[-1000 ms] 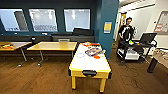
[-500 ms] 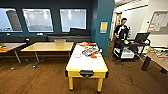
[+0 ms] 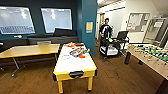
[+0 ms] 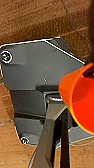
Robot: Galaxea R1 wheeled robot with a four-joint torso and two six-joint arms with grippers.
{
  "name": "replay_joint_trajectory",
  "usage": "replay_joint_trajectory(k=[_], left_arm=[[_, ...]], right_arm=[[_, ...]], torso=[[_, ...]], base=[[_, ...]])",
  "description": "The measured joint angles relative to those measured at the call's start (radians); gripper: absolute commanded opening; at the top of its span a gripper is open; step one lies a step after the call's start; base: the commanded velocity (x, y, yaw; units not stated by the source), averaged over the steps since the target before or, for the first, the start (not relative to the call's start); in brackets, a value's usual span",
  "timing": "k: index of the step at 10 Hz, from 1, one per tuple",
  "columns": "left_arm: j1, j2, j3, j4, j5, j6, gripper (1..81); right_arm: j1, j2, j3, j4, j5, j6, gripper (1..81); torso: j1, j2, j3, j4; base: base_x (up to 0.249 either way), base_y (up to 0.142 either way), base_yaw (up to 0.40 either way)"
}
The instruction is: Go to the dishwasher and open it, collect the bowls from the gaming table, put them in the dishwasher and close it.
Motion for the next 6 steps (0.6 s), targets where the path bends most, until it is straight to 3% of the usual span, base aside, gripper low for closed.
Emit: replay_joint_trajectory(k=[4, 5, 6], left_arm=[[0.0, 0.004, 0.0, 0.0, 0.046, 0.0, 1.0], [0.0, 0.007, 0.0, 0.0, 0.046, 0.0, 1.0], [0.0, 0.008, 0.0, 0.0, 0.046, 0.0, 1.0]], right_arm=[[-0.008, 0.001, 0.015, 0.01, -0.024, -0.01, 1.0], [-0.015, 0.008, 0.006, 0.052, -0.027, -0.053, 1.0], [-0.022, 0.021, -0.005, 0.123, -0.041, -0.142, 1.0]], torso=[[0.0, 0.0, 0.0, 0.0], [0.0, 0.0, 0.0, 0.0], [0.0, 0.0, 0.0, 0.0]], base=[[0.0, 0.0, -0.382], [0.0, 0.0, -0.383], [0.0, 0.0, -0.383]])
